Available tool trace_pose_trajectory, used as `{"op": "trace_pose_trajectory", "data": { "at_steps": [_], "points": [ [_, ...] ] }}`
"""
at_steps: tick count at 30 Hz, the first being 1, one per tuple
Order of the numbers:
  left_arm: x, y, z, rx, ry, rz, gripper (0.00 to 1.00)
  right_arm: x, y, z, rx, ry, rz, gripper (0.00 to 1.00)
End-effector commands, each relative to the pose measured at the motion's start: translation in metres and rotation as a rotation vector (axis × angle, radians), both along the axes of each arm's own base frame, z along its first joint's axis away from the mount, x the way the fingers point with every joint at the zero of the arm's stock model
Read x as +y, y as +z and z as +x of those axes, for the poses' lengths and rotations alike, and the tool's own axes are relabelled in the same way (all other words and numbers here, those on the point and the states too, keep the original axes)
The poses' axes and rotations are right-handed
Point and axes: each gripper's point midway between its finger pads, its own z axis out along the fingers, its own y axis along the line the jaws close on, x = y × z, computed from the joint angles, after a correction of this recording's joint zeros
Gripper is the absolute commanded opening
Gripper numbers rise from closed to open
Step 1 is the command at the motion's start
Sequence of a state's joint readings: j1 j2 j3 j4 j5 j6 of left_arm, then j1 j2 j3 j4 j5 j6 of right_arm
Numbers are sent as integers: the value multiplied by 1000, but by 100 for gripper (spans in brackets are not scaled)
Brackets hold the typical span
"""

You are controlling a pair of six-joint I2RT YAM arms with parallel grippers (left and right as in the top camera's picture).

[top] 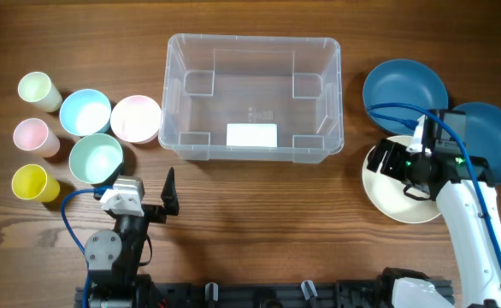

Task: Pack container

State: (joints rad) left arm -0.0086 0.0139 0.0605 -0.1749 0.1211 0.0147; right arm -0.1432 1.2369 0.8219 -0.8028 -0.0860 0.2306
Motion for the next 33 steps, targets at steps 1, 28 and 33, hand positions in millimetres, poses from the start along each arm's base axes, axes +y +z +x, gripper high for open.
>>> {"op": "trace_pose_trajectory", "data": {
  "at_steps": [1, 28, 33],
  "points": [
    [-2, -2, 0, -4, -10, 15, 100, 3, -1, 6, 3, 51, 14, 100],
    [-2, -2, 0, -4, -10, 15, 100, -122, 56, -88, -103, -713, -87, 100],
    [-2, -2, 0, -4, -10, 15, 100, -140, 41, -92, -70, -794, -26, 100]
  ]
}}
